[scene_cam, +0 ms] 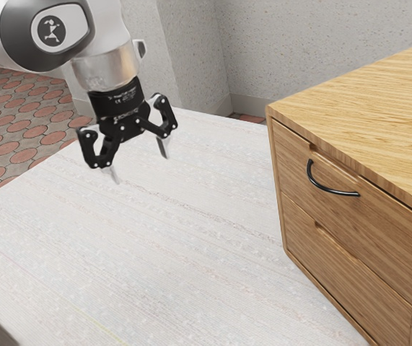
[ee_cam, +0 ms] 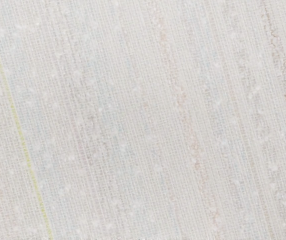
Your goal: Pull the drawer handle with one arm to open the drawer
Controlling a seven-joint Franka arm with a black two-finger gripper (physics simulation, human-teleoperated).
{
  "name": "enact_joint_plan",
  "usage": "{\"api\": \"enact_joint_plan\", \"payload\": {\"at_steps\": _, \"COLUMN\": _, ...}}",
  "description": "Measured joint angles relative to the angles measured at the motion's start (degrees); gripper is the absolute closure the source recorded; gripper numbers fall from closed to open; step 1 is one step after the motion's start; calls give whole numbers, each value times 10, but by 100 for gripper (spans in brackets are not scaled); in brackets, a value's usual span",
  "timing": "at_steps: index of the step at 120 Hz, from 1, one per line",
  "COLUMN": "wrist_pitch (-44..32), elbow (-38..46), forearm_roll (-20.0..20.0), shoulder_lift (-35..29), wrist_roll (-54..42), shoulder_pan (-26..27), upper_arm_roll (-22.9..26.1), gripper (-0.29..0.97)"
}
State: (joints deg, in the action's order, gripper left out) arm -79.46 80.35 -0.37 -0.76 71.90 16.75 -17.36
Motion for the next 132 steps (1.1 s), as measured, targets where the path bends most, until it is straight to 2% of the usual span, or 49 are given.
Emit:
{"api": "enact_joint_plan", "payload": {"at_steps": 34, "wrist_pitch": -5, "elbow": -3, "forearm_roll": -11, "shoulder_lift": 3, "wrist_roll": 67, "shoulder_pan": 2, "upper_arm_roll": -6, "gripper": 0}}
{"api": "enact_joint_plan", "payload": {"at_steps": 58, "wrist_pitch": 12, "elbow": -76, "forearm_roll": 2, "shoulder_lift": -32, "wrist_roll": 100, "shoulder_pan": -1, "upper_arm_roll": 6, "gripper": 0}}
{"api": "enact_joint_plan", "payload": {"at_steps": 88, "wrist_pitch": 18, "elbow": -84, "forearm_roll": 11, "shoulder_lift": -16, "wrist_roll": 130, "shoulder_pan": 10, "upper_arm_roll": 15, "gripper": 0}}
{"api": "enact_joint_plan", "payload": {"at_steps": 107, "wrist_pitch": -18, "elbow": -79, "forearm_roll": 10, "shoulder_lift": -9, "wrist_roll": 142, "shoulder_pan": 9, "upper_arm_roll": 14, "gripper": 0}}
{"api": "enact_joint_plan", "payload": {"at_steps": 120, "wrist_pitch": -48, "elbow": -72, "forearm_roll": -7, "shoulder_lift": -5, "wrist_roll": 147, "shoulder_pan": 2, "upper_arm_roll": 15, "gripper": 1}}
{"api": "enact_joint_plan", "payload": {"at_steps": 132, "wrist_pitch": -110, "elbow": -27, "forearm_roll": -61, "shoulder_lift": -5, "wrist_roll": 134, "shoulder_pan": -3, "upper_arm_roll": 14, "gripper": 2}}
